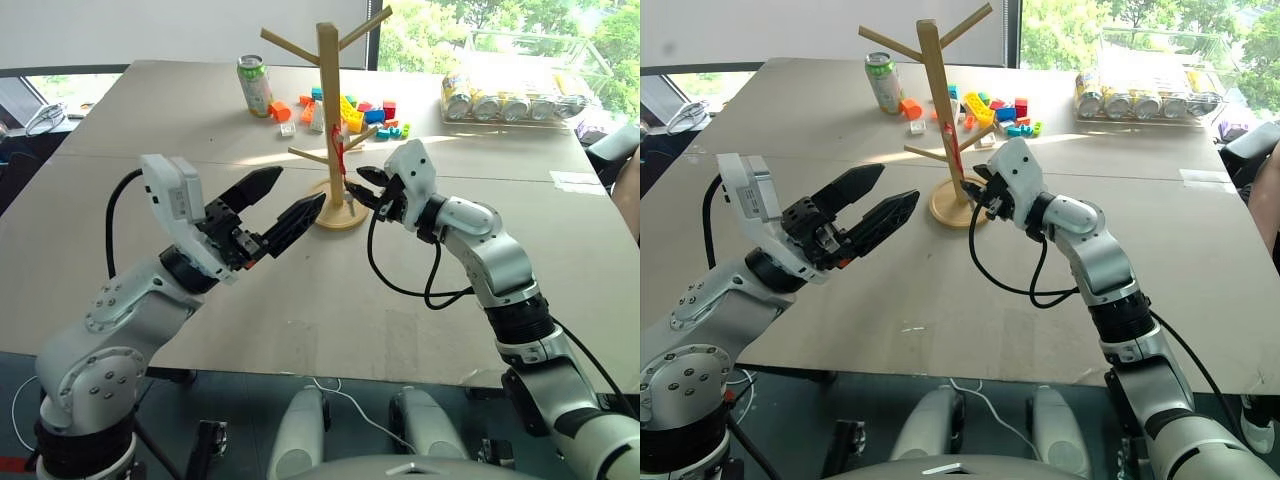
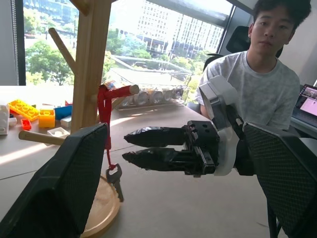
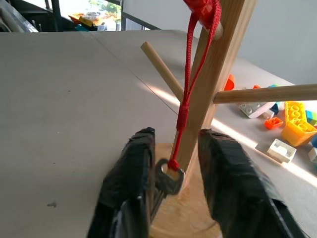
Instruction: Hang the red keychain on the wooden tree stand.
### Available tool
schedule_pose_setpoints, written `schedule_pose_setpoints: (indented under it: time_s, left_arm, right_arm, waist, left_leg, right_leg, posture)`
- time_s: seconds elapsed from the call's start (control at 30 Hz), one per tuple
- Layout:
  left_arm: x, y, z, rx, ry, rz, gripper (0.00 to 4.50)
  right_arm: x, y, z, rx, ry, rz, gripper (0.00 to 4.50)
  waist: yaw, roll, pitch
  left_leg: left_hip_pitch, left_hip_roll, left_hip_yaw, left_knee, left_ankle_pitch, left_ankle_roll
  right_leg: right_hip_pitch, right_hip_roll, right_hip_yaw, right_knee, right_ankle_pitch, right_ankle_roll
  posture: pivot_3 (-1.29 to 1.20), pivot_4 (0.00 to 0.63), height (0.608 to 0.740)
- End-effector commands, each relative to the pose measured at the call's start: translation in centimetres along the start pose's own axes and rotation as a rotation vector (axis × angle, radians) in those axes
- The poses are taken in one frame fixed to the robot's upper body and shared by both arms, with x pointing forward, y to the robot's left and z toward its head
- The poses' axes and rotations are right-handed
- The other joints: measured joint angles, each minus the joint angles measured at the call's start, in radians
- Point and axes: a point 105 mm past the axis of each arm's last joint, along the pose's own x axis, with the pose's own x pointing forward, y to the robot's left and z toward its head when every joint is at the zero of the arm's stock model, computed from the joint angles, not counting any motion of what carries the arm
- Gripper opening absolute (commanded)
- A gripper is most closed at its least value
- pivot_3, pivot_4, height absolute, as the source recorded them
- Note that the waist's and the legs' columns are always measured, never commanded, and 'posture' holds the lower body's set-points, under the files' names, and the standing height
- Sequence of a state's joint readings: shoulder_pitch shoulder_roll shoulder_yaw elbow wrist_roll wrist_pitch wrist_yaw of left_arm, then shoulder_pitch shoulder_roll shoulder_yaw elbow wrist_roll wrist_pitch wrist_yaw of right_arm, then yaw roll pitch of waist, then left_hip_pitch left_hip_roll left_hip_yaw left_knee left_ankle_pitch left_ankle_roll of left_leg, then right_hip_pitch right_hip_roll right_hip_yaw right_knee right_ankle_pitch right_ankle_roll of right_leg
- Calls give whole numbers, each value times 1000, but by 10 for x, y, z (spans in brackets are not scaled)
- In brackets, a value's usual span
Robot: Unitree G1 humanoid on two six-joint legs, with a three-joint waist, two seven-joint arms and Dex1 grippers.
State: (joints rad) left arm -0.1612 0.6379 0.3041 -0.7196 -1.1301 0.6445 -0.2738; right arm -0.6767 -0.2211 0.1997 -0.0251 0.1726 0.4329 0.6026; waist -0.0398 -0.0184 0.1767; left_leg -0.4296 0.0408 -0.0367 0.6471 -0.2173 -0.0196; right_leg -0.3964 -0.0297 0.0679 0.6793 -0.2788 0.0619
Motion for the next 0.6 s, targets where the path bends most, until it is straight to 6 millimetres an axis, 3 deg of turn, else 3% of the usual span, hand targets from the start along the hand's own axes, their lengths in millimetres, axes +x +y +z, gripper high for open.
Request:
schedule_pose_setpoints:
  time_s: [0.03,0.1,0.13,0.2,0.4,0.6]
  left_arm:
    - [0,0,10,33,-42,4,4500]
    - [0,3,10,40,-38,5,4500]
    - [0,5,10,49,-29,3,4500]
    - [0,11,10,64,-1,-4,4500]
    - [-14,61,9,150,293,-30,4500]
    - [-26,92,16,203,426,-66,4500]
  right_arm:
    - [-7,0,18,-18,-58,1,3239]
    - [-14,-2,19,-16,-58,-2,4261]
    - [-20,-3,21,-14,-56,-1,4462]
    - [-30,-4,22,-4,-45,8,4462]
    - [-86,4,26,117,91,161,4462]
    - [-115,-5,46,165,132,161,4462]
  waist:
    - [0,0,0]
    - [0,0,0]
    - [1,0,0]
    - [4,0,0]
    - [2,1,2]
    - [-5,2,3]
  left_leg:
    - [0,0,0,0,0,0]
    - [0,0,0,0,0,0]
    - [0,0,0,0,0,0]
    - [0,0,0,0,0,0]
    - [0,0,0,-1,0,0]
    - [0,0,1,-4,0,0]
  right_leg:
    - [0,0,0,0,0,0]
    - [0,0,0,0,0,0]
    - [0,0,0,0,0,0]
    - [0,0,0,0,0,0]
    - [0,0,-1,-1,0,0]
    - [-2,0,0,-1,-1,0]
  posture:
    - [0,150,740]
    - [0,150,740]
    - [0,150,740]
    - [0,150,740]
    - [0,150,740]
    - [0,150,740]
